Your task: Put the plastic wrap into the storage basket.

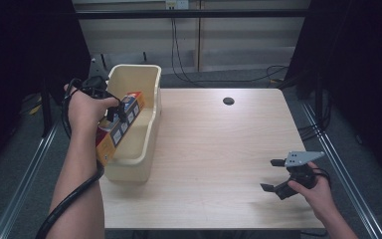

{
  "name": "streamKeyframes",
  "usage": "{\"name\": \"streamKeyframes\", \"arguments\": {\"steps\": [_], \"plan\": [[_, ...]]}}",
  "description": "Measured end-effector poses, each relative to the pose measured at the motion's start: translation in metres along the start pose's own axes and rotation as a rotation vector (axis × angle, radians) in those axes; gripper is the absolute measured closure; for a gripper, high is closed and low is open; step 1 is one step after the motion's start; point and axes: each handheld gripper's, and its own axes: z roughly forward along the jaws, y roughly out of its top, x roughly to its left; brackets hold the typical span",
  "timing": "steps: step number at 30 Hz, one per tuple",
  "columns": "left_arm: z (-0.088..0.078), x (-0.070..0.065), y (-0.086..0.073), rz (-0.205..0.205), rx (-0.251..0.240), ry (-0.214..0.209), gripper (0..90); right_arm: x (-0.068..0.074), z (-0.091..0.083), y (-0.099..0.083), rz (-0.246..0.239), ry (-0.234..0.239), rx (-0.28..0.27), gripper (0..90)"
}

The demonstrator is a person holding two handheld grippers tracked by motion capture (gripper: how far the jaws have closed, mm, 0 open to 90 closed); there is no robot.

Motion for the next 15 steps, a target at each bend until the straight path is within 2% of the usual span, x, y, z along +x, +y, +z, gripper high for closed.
{"name": "streamKeyframes", "arguments": {"steps": [15], "plan": [[0.018,0.002,-0.004,-0.014,0.019,0.0,40.8,0.0,0.001,0.0,-0.003,0.001,0.0,2.7]]}}
